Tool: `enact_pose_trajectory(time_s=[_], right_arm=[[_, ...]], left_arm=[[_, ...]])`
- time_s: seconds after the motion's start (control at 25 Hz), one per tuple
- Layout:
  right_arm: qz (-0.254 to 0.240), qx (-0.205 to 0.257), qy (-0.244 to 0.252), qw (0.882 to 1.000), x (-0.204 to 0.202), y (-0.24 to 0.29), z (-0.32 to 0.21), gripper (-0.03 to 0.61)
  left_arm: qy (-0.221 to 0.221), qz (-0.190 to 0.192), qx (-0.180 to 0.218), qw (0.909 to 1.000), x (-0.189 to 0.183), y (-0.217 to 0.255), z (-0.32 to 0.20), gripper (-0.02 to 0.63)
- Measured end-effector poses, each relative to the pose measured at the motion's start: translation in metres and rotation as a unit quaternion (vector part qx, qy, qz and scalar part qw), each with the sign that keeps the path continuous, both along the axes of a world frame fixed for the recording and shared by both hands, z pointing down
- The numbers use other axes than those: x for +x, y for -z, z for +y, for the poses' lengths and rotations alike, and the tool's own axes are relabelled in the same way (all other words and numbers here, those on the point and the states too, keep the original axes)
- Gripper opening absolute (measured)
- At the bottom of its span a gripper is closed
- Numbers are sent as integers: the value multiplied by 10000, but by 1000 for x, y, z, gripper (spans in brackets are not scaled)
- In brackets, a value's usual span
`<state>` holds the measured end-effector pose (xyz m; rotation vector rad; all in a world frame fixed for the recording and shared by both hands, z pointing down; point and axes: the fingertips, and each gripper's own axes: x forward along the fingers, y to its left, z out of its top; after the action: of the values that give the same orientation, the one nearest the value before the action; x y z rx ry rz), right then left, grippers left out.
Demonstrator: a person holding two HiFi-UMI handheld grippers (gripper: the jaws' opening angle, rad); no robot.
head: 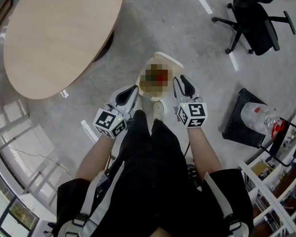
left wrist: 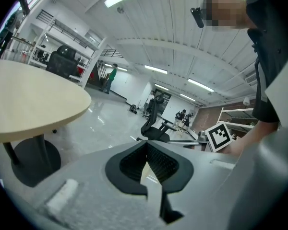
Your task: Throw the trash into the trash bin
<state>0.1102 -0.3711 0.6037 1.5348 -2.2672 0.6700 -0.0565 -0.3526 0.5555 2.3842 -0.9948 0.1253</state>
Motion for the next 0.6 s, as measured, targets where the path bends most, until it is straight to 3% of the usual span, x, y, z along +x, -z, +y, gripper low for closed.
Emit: enact_pose_trajectory(time_s=[0.28, 0.6], right_arm=[[-214, 1202, -296, 9921, 52, 112, -26, 106], [-97, 2219, 380, 9743, 72, 198, -22, 83]], left_arm=[[595, 87, 874, 9944, -7, 80, -30, 2], [977, 130, 1785, 9790, -3, 160, -24, 2]])
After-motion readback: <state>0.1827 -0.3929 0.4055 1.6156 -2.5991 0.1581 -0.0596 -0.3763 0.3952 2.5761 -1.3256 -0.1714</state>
